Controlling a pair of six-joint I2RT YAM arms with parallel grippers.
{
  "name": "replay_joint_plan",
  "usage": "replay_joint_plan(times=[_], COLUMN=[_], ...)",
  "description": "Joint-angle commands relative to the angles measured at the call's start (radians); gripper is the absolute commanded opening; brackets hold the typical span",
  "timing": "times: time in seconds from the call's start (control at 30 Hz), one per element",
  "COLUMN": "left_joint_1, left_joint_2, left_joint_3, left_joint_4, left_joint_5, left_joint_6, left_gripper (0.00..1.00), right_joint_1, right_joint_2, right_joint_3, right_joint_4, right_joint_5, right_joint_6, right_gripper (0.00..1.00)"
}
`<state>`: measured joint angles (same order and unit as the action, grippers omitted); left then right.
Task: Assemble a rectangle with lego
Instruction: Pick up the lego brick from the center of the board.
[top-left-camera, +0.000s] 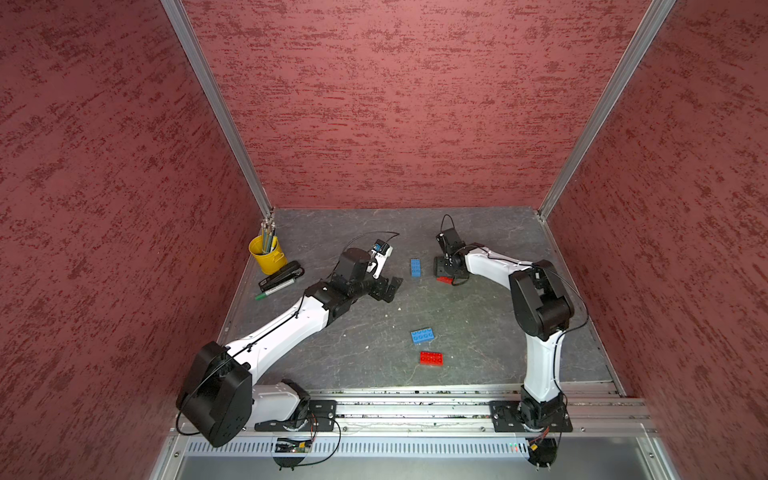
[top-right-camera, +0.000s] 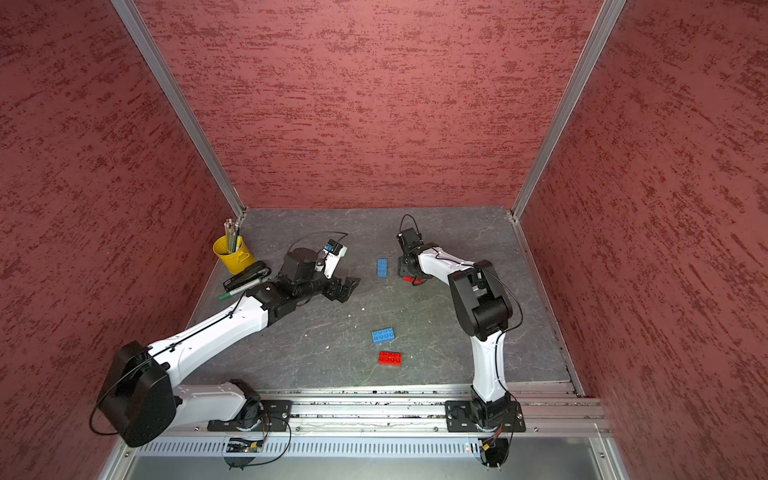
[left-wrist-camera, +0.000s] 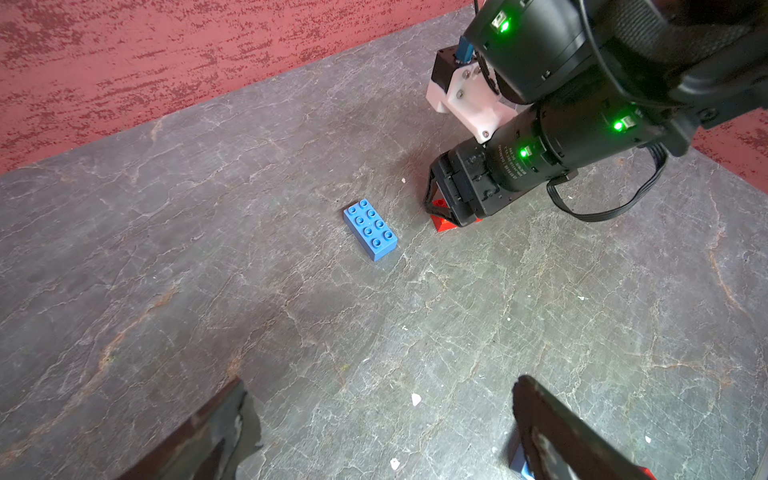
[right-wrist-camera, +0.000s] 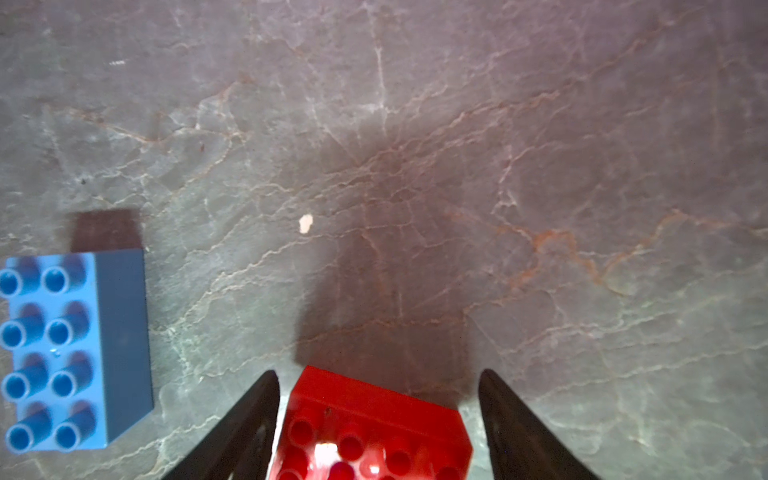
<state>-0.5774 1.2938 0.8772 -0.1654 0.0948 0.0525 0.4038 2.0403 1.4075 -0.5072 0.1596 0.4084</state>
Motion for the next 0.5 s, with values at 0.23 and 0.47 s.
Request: replay_joint_plan(times=[0.23,0.47], left_joint_1=[0.001,0.001], left_joint_2=[0.0,-0.006], left_joint_3=[0.025,0.024], left_joint_4=[-0.004,-0.004], left_joint_5=[0.003,0.002], left_joint_6=[-0.022,-0.024], left_gripper=[1.0,1.0], right_joint_1=[0.008,0.023], right_joint_2=[-0.038,-0.036], right_joint_3=[-0.07,-0.091], right_joint_4=[-0.01,-0.005], right_joint_5=[0.02,0.021], right_joint_6=[0.043,0.084], right_gripper=[0.8,0.75])
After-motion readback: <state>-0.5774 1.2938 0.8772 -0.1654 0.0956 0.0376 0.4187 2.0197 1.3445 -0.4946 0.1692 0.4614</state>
